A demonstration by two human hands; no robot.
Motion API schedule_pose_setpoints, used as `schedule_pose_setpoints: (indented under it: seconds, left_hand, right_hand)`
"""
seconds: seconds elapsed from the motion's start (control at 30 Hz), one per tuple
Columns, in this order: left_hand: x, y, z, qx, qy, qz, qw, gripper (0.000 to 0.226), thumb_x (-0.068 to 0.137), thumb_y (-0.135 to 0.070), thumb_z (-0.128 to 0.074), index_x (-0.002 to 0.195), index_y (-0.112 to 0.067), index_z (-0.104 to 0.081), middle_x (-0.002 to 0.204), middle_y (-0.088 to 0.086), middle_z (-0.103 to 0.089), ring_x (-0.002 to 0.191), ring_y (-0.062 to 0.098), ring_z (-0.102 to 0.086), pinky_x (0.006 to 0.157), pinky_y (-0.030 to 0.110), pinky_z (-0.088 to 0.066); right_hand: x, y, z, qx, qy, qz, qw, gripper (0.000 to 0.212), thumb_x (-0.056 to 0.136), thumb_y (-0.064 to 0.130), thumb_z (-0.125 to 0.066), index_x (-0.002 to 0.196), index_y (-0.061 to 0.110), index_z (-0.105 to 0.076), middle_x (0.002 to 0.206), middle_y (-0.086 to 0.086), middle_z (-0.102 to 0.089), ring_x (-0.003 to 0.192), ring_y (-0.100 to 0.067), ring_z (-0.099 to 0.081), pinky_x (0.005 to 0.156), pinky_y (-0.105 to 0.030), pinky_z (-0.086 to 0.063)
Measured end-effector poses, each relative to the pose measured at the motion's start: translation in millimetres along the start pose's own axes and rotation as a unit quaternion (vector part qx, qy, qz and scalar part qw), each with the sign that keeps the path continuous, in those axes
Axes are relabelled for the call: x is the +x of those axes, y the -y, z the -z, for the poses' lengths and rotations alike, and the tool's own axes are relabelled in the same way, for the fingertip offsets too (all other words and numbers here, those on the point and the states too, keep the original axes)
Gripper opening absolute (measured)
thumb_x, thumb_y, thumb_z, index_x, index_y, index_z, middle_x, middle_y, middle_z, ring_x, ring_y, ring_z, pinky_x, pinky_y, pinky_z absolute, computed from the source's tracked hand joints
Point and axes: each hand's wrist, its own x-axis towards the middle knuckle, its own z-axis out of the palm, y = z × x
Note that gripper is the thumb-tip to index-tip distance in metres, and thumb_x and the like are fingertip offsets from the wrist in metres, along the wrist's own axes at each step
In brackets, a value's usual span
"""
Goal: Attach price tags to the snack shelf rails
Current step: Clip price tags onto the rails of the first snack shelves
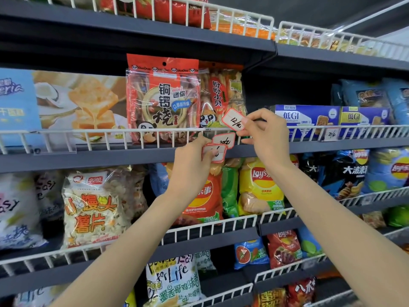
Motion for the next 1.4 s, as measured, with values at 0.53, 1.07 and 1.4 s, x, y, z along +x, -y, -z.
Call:
schedule_pose_setpoints:
  seconds: [0.53,1.07,1.4]
  left_hand:
    - [-1.5,-8.3,-10.4,0.0,-0.047,0.0,0.999,0.019,0.093,-0.005,-0.049,0.108,-0.003,-0.061,0.092,0.006,-0.069,0.08,0.018,-0.062,0.063,0.013,-0.031]
    - [3.9,12.7,8.3,-0.079,-0.032,0.034,0.996,0.013,0.091,-0.016,-0.057,0.101,-0.013,-0.065,0.089,-0.002,-0.069,0.087,0.017,-0.065,0.08,0.036,-0.052]
    - [7.0,20.1,18.3,-0.02,0.028,-0.048,0.998,0.018,0.089,-0.012,-0.059,0.106,-0.009,-0.064,0.088,-0.005,-0.063,0.075,0.008,-0.054,0.071,0.021,-0.042]
  right_hand:
    - [5.0,-3.3,1.7,-0.011,0.047,0.0,0.999,0.006,0.091,0.007,-0.054,0.089,0.006,-0.06,0.084,-0.011,-0.069,0.072,-0.011,-0.07,0.063,-0.028,-0.059]
    - [23.1,7.6,-2.1,-0.075,0.124,0.089,0.985,0.005,0.089,0.013,-0.059,0.086,0.011,-0.062,0.081,-0.003,-0.068,0.074,-0.008,-0.067,0.058,-0.018,-0.053]
    - [25.6,2.2,-1.1,-0.144,0.153,0.143,0.967,0.006,0.088,0.016,-0.062,0.085,0.016,-0.067,0.076,0.009,-0.063,0.067,-0.001,-0.057,0.051,-0.01,-0.047]
